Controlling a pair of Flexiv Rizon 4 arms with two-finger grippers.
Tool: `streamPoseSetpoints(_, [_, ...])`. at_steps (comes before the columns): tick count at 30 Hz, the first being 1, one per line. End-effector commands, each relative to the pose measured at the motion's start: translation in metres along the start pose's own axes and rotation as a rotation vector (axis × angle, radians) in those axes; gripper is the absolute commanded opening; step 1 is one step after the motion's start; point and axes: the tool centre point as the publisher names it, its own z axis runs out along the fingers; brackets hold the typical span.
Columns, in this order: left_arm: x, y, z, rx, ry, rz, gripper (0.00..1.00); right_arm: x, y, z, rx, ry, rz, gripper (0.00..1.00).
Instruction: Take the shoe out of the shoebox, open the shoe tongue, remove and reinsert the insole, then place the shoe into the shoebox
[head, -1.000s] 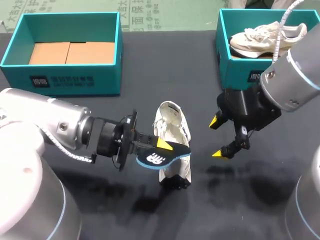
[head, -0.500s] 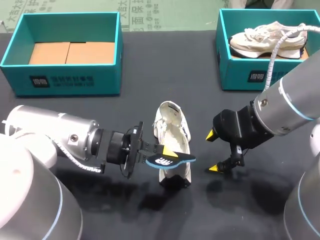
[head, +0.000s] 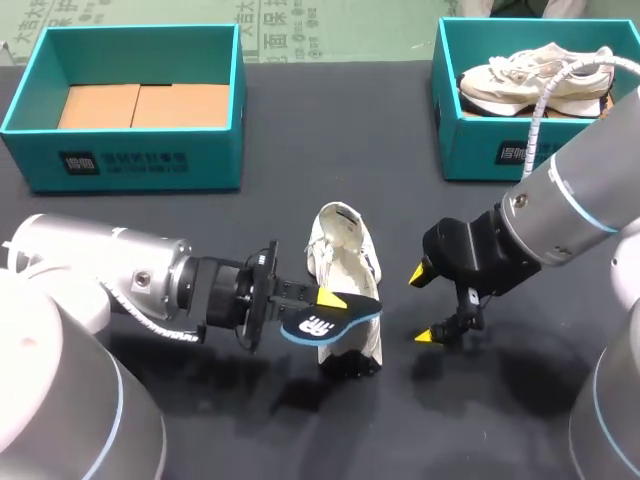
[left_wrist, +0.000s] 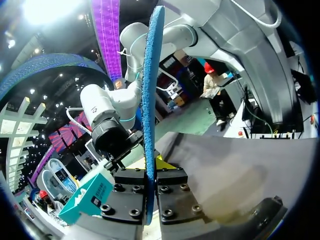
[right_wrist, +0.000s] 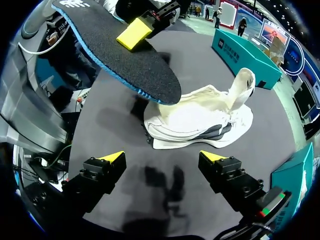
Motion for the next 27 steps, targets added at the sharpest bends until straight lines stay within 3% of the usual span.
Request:
streamPoseSetpoints(1, [0.002,0.003,-0.010,0.009,-0.026,0.004,0.00,-0.015,0.003,0.018,0.014,0.028,0.036,1.00])
streamPoseSetpoints(15, [0.004,0.008,-0.010,0.006,-0.024,0.038,0.00,-0.014,-0.002,0.035,0.023,-0.026,0.050,1.00])
streamPoseSetpoints(27, [0.005,0.013,-0.011,-0.003,-0.016,0.054,0.00,-0.012,0.009,0.044,0.063,-0.026,0.031,1.00])
